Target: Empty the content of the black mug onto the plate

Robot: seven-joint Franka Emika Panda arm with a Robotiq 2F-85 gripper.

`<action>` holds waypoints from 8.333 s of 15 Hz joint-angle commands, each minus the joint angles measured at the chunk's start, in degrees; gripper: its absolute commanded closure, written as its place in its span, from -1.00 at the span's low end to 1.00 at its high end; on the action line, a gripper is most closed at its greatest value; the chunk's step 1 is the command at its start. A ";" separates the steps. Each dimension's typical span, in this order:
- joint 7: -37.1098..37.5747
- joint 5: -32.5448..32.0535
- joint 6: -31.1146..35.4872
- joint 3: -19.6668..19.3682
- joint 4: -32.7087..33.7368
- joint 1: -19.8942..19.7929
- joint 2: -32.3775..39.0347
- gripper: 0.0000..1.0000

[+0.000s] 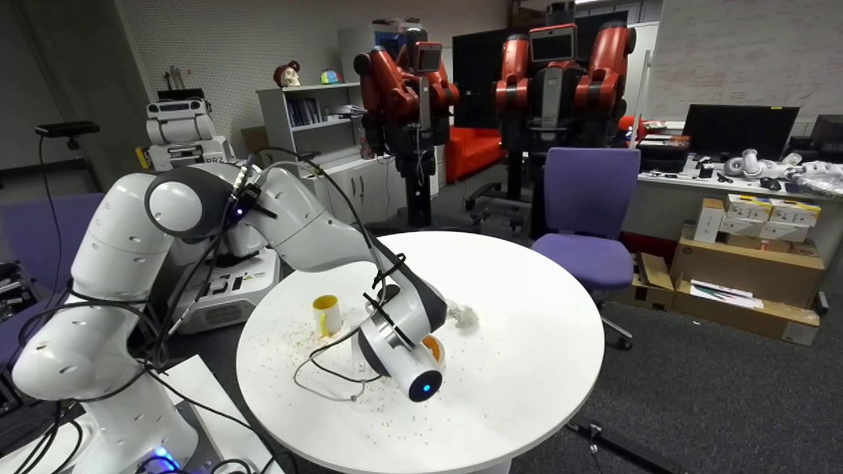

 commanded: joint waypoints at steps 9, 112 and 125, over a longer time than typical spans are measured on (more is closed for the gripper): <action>0.65 0.18 -2.66 -0.26 1.21 -0.56 3.12 0.90; 11.97 2.90 -24.80 -3.63 2.85 7.03 -6.20 0.90; 17.28 -12.64 -4.62 -1.44 -3.85 13.30 -25.51 0.90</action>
